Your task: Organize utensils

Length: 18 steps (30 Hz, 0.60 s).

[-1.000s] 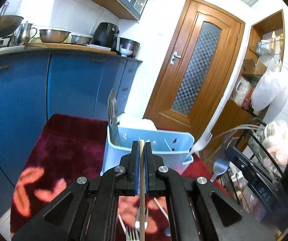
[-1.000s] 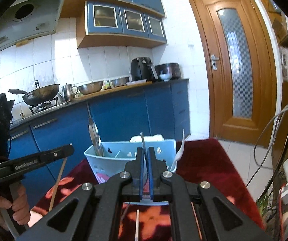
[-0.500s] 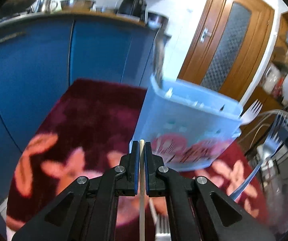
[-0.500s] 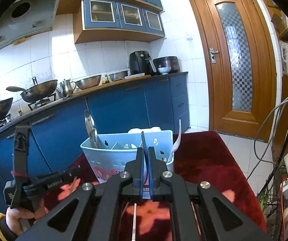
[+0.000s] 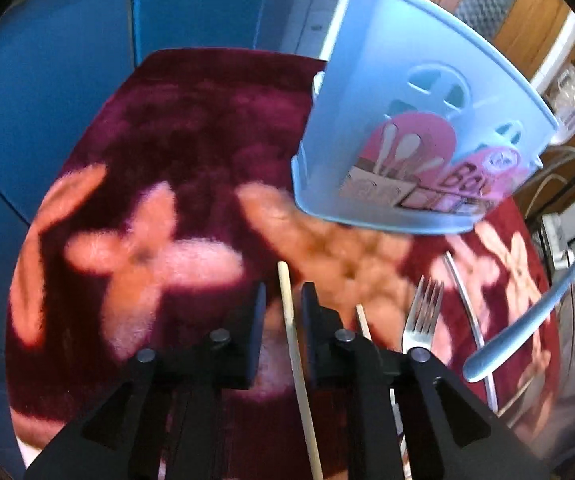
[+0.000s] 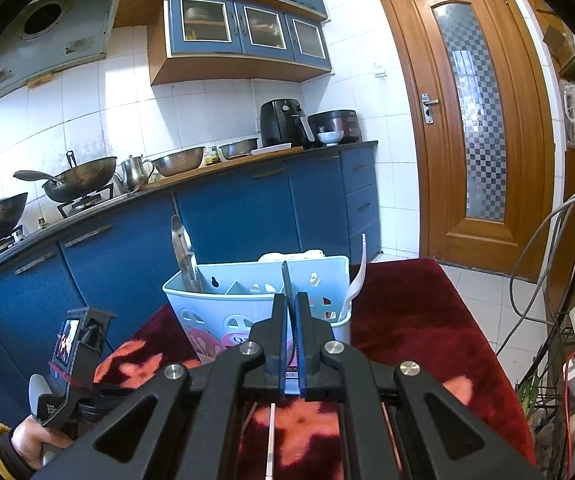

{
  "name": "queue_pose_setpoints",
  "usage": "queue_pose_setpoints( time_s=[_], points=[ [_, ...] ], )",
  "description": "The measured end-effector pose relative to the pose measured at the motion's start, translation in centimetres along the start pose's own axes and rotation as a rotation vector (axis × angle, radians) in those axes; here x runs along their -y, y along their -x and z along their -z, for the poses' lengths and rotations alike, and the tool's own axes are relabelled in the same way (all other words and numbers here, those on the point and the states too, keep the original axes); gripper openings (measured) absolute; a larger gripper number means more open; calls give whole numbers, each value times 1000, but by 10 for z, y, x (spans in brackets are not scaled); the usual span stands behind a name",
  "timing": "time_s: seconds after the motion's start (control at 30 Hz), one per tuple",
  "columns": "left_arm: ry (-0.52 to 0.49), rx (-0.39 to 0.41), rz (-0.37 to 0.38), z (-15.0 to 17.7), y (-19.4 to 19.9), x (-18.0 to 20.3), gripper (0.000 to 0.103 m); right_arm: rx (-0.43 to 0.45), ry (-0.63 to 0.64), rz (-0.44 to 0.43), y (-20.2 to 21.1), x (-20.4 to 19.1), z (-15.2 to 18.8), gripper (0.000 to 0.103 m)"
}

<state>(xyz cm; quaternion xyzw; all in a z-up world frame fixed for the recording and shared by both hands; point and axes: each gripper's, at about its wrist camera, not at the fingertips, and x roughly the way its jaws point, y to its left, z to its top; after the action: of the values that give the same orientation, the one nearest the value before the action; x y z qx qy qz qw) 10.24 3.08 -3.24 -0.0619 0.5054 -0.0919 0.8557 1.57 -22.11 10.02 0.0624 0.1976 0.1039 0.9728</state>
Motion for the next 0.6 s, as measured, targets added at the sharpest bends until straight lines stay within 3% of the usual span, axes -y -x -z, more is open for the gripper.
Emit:
queue_pose_setpoints(
  time_s=[0.23, 0.3, 0.4, 0.6],
  points=[
    [-116, -61, -44, 5, 3, 14, 19, -4, 3, -4, 1, 1, -1, 5],
    [-139, -68, -48, 6, 6, 17, 6, -4, 5, -6, 1, 1, -2, 5],
    [-153, -82, -42, 4, 5, 19, 3, -3, 3, -6, 1, 0, -2, 5],
    [-134, 9, 37, 0, 29, 22, 3, 11, 13, -3, 6, -1, -8, 5]
  ],
)
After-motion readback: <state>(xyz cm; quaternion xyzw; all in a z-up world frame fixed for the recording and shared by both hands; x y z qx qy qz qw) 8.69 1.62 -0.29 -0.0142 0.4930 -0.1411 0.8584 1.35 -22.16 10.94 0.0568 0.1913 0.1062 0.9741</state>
